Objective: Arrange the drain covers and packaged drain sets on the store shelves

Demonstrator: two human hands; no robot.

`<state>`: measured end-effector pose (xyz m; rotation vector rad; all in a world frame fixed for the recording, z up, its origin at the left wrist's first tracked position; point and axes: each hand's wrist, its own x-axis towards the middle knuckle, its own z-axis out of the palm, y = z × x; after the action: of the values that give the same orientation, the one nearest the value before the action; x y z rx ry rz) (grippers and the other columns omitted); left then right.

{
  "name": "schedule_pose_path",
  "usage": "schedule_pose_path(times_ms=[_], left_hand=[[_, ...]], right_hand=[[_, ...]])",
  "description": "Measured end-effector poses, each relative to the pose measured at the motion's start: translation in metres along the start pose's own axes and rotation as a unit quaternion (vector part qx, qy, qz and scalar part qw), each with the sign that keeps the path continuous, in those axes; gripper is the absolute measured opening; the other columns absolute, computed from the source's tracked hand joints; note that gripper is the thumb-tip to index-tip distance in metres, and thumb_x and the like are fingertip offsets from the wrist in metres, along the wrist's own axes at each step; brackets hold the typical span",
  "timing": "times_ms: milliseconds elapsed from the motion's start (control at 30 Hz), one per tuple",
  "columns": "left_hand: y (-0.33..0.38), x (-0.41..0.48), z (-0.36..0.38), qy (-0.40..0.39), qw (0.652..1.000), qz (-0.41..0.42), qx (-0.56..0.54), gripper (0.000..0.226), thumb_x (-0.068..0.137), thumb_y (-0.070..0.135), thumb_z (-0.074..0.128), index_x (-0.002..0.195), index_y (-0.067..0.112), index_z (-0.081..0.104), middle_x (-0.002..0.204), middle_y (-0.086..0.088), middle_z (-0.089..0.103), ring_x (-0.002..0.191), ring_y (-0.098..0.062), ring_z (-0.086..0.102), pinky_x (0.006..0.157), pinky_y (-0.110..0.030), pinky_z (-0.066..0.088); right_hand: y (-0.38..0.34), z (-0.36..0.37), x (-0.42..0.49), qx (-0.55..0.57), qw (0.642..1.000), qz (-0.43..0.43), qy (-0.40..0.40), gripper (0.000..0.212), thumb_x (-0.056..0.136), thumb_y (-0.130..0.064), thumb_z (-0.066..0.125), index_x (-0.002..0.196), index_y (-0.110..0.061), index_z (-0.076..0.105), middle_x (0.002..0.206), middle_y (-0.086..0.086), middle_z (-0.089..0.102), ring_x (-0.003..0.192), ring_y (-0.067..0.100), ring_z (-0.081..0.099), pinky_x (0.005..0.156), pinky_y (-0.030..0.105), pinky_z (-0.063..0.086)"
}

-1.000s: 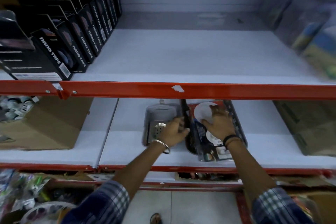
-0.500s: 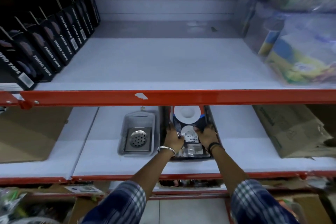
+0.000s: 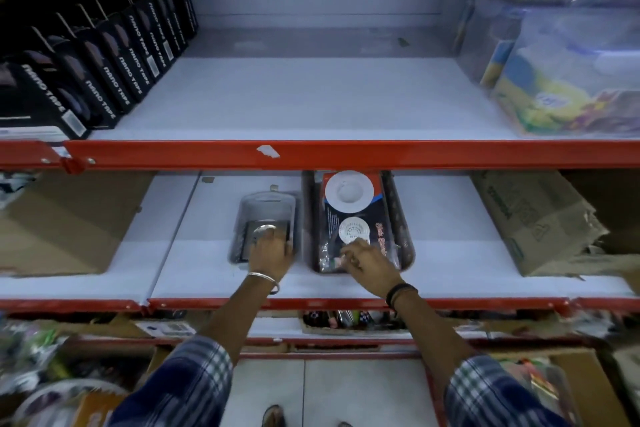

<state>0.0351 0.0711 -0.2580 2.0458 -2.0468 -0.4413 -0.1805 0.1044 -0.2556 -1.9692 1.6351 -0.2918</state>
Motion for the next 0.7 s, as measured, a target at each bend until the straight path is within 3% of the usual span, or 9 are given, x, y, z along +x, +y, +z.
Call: schedule_pose_path(times_ms=[67,133,300,467,700], left_hand=[[-0.015,-0.01,0.0,-0.071,0.994,-0.032,0.076,0.042,0.092,0.029,0.031,0.114,0.007,0.059,0.118,-0.019,0.064,0.114,-0.035,0.057,0.098,-0.041,0.043],[-0.022,-0.021,-0.001,-0.114,0.988,-0.021,0.098,0.035,0.097,0.027,0.034,0.112,0.009,0.06,0.114,-0.017,0.067,0.111,-0.032,0.059,0.095,-0.037,0.044],[-0.025,-0.038,-0.012,-0.158,0.984,0.027,0.078,0.029,0.094,0.012,0.038,0.113,0.005,0.06,0.112,-0.02,0.067,0.107,-0.035,0.061,0.09,-0.04,0.05],[-0.033,-0.069,-0.015,-0.172,0.98,0.054,0.09,0.031,0.093,0.009,0.038,0.117,0.006,0.058,0.116,-0.021,0.064,0.11,-0.037,0.06,0.093,-0.042,0.048],[-0.04,-0.094,-0.019,-0.185,0.978,0.081,0.058,0.03,0.095,0.016,0.04,0.119,0.008,0.057,0.115,-0.016,0.066,0.108,-0.031,0.06,0.093,-0.039,0.05]], right_hand=[[-0.002,0.011,-0.008,-0.07,0.996,-0.033,-0.038,0.033,0.092,-0.042,0.049,0.109,-0.017,0.063,0.113,0.003,0.06,0.095,0.022,0.062,0.084,0.039,0.052],[-0.004,0.017,-0.012,-0.104,0.993,-0.042,-0.027,0.037,0.092,-0.044,0.047,0.115,-0.02,0.064,0.123,0.0,0.063,0.106,0.022,0.061,0.091,0.036,0.049],[-0.018,0.021,-0.021,-0.093,0.996,0.001,0.008,0.028,0.093,-0.026,0.05,0.115,-0.02,0.066,0.124,0.003,0.065,0.11,0.027,0.061,0.093,0.037,0.049],[-0.032,0.03,-0.039,-0.092,0.995,0.036,-0.001,0.029,0.091,-0.017,0.051,0.114,-0.025,0.068,0.123,0.002,0.067,0.11,0.027,0.061,0.094,0.039,0.051],[-0.05,0.039,-0.062,-0.084,0.994,0.074,-0.008,0.025,0.091,-0.025,0.055,0.112,-0.021,0.069,0.122,0.004,0.068,0.109,0.026,0.061,0.096,0.039,0.049]])
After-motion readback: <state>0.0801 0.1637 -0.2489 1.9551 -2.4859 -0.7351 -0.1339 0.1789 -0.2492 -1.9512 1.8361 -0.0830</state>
